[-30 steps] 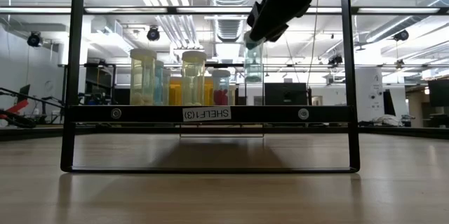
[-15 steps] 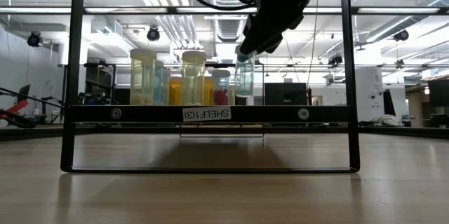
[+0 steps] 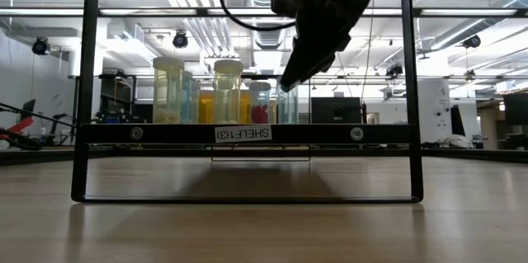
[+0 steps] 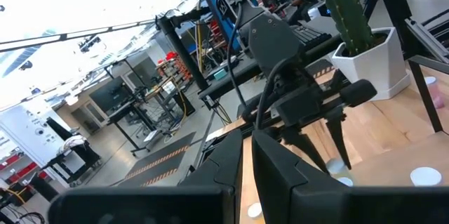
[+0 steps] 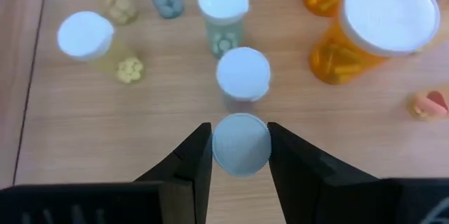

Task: Pick and place medicine bottles onto shelf by color
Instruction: Put the green pill bottle on the shelf

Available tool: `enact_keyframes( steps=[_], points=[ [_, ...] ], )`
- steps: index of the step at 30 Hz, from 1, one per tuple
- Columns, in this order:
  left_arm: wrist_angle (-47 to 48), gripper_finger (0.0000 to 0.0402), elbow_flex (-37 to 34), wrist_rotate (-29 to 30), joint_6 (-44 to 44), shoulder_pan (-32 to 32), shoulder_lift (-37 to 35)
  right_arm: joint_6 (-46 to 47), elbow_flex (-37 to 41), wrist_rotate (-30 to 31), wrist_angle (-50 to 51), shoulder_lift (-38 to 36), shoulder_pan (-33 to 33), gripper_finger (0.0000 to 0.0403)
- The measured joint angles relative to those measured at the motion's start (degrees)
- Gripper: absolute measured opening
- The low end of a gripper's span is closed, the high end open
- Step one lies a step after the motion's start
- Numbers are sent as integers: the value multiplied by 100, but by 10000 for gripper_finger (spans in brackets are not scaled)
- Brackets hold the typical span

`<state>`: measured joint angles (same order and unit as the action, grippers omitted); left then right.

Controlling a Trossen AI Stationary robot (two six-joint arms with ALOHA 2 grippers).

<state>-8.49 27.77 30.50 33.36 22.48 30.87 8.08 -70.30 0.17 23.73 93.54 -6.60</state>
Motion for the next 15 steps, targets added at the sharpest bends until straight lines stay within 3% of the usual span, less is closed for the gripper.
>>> enact_keyframes(
  steps=[15],
  points=[
    [-2,15,0,0,4,0,-4,-60,9,-18,254,0,41,112]
  ],
)
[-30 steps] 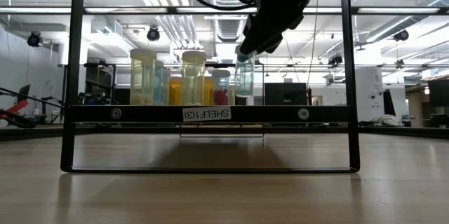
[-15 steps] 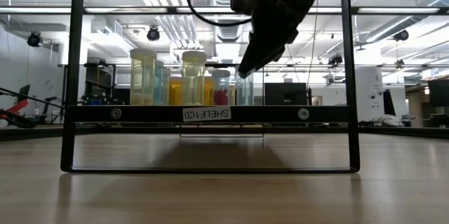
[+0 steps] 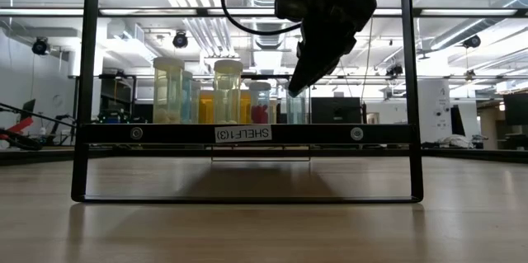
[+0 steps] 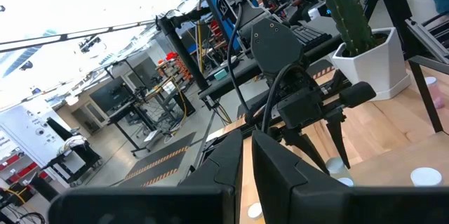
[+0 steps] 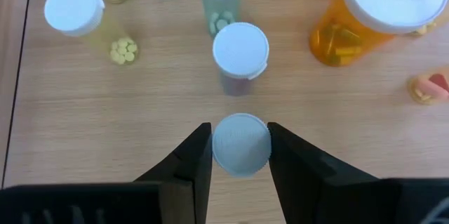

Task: Pick and place medicine bottles onto shelf by color
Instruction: Put the green pill bottle on the shelf

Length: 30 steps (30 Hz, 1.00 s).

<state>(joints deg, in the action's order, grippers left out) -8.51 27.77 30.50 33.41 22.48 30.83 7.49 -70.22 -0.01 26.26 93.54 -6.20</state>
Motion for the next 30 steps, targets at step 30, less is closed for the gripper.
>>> enact_keyframes(
  steps=[30],
  points=[
    [-400,15,68,-2,-405,-2,670,-1245,115,-264,-424,-1160,56,187]
  ],
)
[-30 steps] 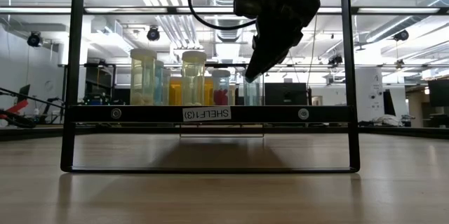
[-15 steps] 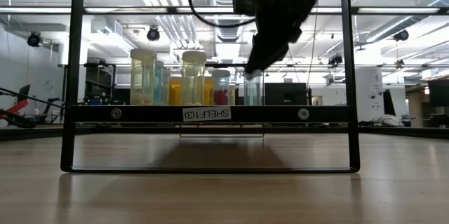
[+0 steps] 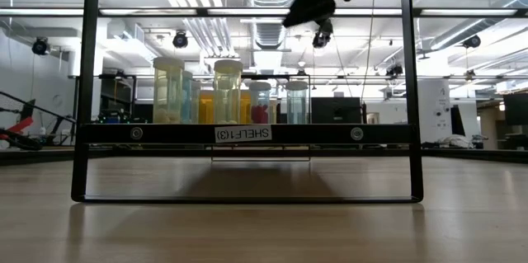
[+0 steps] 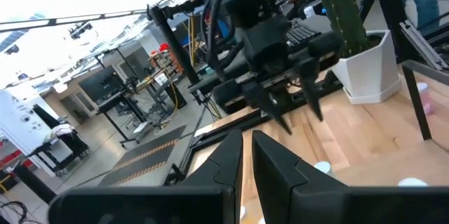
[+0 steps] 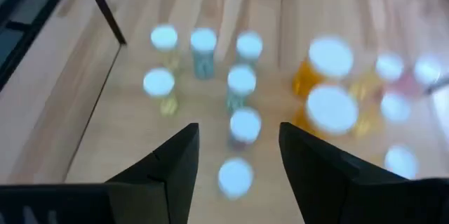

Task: Pick and place medicine bottles onto shelf by color
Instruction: Put the green pill bottle on the shelf

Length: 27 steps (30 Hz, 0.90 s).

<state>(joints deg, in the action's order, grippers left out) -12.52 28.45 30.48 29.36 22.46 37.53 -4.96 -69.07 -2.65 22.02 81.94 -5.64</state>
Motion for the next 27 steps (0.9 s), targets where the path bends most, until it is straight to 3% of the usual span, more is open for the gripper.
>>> enact_keyframes(
  steps=[6,11,19,27],
  points=[
    [-654,15,66,-2,111,-87,546,-780,899,-40,-1671,-396,455,187],
    [-669,15,321,-19,-36,-111,886,-489,1354,-64,-2433,-650,626,187],
    [-618,15,498,-21,-192,-111,1186,303,1379,-36,-2324,-938,374,187],
    [-441,15,464,-18,309,-114,728,840,458,264,-1076,-541,364,222]
  ],
)
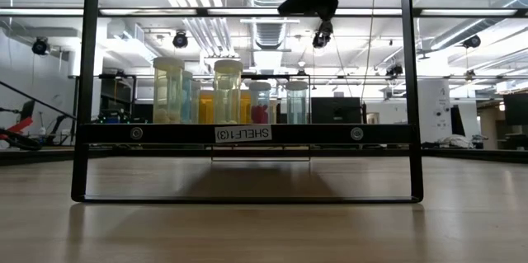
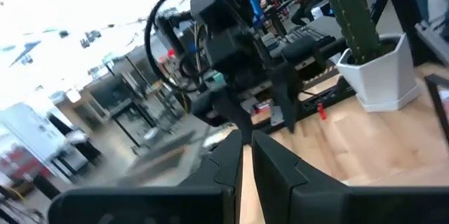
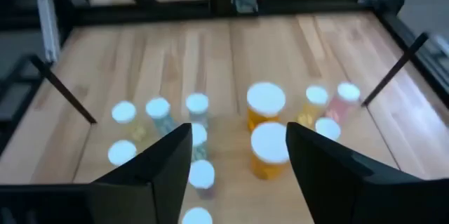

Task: Pick and place medicine bottles onto shelf by color
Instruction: Put the green pill bottle on the shelf

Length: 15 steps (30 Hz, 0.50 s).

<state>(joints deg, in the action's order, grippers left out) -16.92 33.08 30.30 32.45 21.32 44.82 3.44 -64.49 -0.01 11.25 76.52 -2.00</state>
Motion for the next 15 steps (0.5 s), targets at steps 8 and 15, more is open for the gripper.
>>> enact_keyframes(
  steps=[8,15],
  points=[
    [31,15,-161,448,1333,-182,-417,-29,-930,-494,1507,848,60,242],
    [88,15,-409,492,1834,-552,-888,-487,-1469,-498,1719,1601,131,221]
  ],
)
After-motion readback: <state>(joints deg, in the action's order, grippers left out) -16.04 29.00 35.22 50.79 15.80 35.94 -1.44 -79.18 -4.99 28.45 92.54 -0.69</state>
